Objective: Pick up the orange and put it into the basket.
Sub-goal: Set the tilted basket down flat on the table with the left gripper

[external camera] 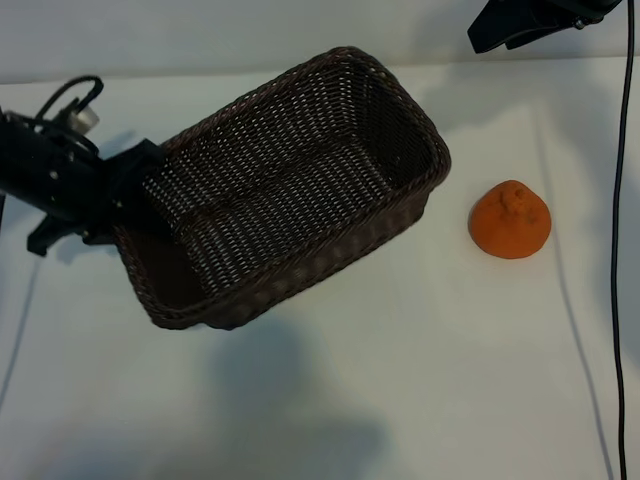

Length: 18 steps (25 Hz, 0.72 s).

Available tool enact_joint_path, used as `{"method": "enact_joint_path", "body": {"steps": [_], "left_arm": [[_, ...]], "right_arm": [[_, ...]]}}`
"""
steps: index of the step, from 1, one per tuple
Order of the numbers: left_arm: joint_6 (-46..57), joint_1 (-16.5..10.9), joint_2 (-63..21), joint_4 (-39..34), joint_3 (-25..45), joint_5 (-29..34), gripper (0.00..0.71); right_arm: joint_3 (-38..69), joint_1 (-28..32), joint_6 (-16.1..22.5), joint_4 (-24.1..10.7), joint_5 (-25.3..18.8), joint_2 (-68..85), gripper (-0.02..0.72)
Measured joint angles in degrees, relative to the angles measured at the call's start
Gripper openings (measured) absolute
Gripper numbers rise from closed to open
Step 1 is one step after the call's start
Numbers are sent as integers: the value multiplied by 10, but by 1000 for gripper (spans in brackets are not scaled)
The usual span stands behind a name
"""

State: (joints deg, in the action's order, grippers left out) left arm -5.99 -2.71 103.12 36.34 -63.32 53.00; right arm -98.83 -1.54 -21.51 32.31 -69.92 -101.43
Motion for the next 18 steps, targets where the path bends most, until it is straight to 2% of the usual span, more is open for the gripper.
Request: {"method": "enact_joint_path", "body": {"steps": [5,9,18], "left_arm": [[18,0,0,-81,-82,90,201],[19,0,0,-107,-142,138,201],[26,0,0,-142,-217,143,198]], "right_arm": [[0,0,0,0,0,0,405],[0,0,0,0,0,0,405],[0,0,0,-9,0,0,405]]}}
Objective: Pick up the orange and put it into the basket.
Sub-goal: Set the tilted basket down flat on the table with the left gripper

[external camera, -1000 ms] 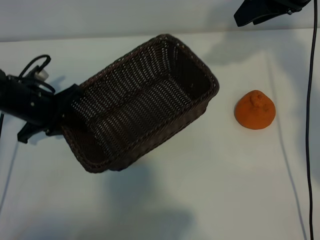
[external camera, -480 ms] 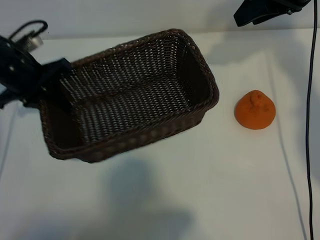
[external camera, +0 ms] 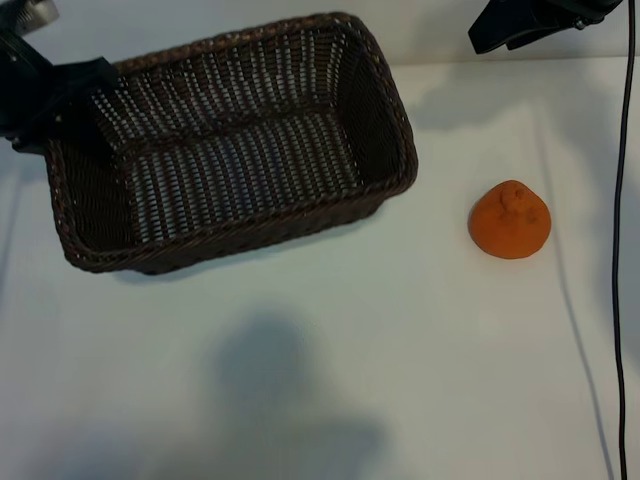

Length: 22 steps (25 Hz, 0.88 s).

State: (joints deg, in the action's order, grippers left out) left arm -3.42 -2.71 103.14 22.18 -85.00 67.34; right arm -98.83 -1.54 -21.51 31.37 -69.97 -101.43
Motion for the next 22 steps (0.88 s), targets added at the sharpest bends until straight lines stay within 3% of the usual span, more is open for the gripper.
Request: {"method": "enact_joint_path", "body": {"steps": [7,22], "left_arm": [[3,0,0,-1,-5,0,198],[-11,0,0,-1,-5,0,198]], "right_arm": [[1,0,0,-34,-1,0,405],[70,0,-17,-34,1,0,405]]}}
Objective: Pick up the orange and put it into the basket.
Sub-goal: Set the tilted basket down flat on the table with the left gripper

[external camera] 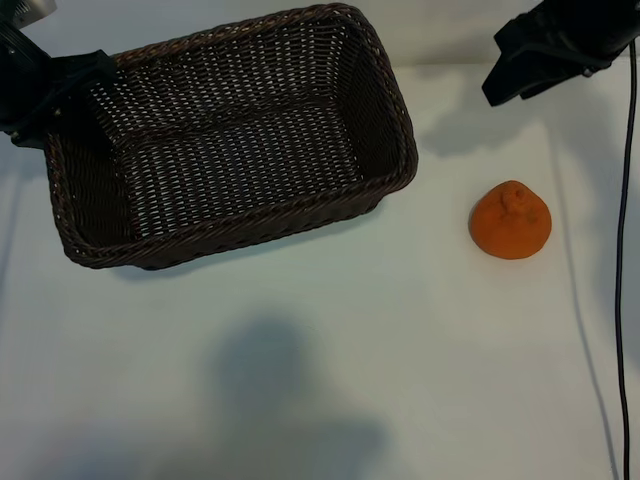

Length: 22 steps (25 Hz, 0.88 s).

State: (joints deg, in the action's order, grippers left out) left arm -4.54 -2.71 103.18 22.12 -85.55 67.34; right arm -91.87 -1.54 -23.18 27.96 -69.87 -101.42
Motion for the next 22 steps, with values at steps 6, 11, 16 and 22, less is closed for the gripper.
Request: {"method": "enact_joint_path", "body": {"steps": [6,11,16,22], "left_arm": [[-13,0,35,-1,-18,0,197],[-15,0,79,-2,-61,0,197],[-31,0,119,-2,-101,0,196],[-80,20,156,-5,-124,0,196]], "right_arm": [[10,0,-4,5,0,0,405],[10,0,-9,6,0,0,405],[10,0,-14,7,0,0,405],[10,0,-15,7,0,0,405]]}}
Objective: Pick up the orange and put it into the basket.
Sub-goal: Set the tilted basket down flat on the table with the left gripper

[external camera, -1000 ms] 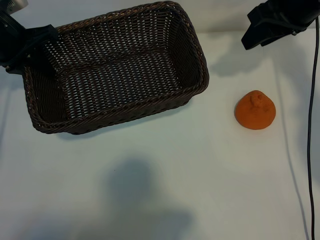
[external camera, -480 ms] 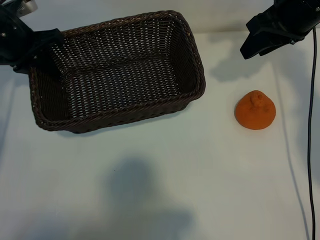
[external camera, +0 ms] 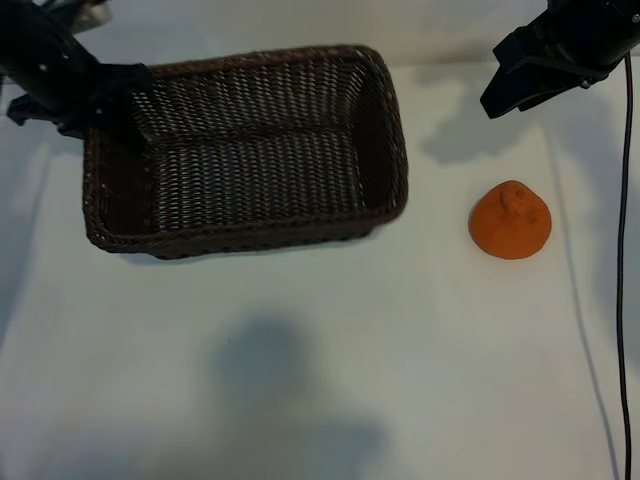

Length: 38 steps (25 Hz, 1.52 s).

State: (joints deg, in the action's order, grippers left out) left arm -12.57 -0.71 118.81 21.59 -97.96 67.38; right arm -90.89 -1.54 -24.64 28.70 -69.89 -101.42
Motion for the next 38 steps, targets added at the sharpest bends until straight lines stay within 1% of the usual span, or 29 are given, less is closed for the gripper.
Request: {"method": "enact_joint_path", "body": {"steps": [9,15,23,31,38], "left_arm": [[9,53,45,1,-32,0,196],[47,66,63,0,-36,0,196],[50,91,89,4,-36,0,195],[52,93,114,5,-36,-7,195],[42,93,117,5,-36,-7,195]], "right_arm": [[0,0,-1,2,0,0,405],[0,0,-1,3,0,0,405],[0,0,-1,4,0,0,405],[0,0,-1,4,0,0,405],[0,0,-1,4,0,0,405]]}}
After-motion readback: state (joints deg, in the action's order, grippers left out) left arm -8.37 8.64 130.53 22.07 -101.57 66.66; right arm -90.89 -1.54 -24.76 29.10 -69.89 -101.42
